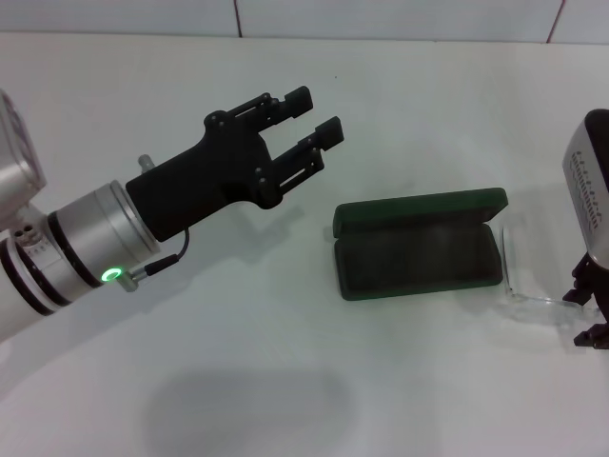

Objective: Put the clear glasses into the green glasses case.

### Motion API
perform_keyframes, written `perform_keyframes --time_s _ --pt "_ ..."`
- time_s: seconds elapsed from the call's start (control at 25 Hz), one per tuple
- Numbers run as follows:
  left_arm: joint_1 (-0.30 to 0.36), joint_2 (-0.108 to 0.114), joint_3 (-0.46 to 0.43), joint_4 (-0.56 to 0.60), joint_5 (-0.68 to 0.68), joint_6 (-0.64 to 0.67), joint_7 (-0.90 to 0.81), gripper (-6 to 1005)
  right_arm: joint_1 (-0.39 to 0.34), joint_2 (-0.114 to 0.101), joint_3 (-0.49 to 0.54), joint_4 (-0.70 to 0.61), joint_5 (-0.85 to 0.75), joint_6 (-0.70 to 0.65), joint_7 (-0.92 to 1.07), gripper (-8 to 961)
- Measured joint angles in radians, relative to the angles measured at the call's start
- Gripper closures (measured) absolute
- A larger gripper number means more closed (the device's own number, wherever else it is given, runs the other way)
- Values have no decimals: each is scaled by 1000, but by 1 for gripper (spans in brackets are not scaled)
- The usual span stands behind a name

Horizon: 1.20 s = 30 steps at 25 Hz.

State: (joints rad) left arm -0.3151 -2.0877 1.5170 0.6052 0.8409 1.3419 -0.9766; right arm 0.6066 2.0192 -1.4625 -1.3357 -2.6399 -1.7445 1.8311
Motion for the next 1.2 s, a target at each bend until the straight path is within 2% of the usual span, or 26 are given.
perform_keyframes --time_s 0.36,0.68,1.08,1.2 --pt "2 0 0 -2 2 0 1 470 1 2 -29 23 -2 22 1 515" --pt "0 0 0 -6 3 0 1 471 0 1 -30 23 -5 24 2 619" --pt "5 0 0 -14 -3 0 1 471 -6 0 -19 -1 -2 27 9 832" --pt "9 0 0 -15 -4 2 -1 471 -19 0 17 -36 5 30 10 832"
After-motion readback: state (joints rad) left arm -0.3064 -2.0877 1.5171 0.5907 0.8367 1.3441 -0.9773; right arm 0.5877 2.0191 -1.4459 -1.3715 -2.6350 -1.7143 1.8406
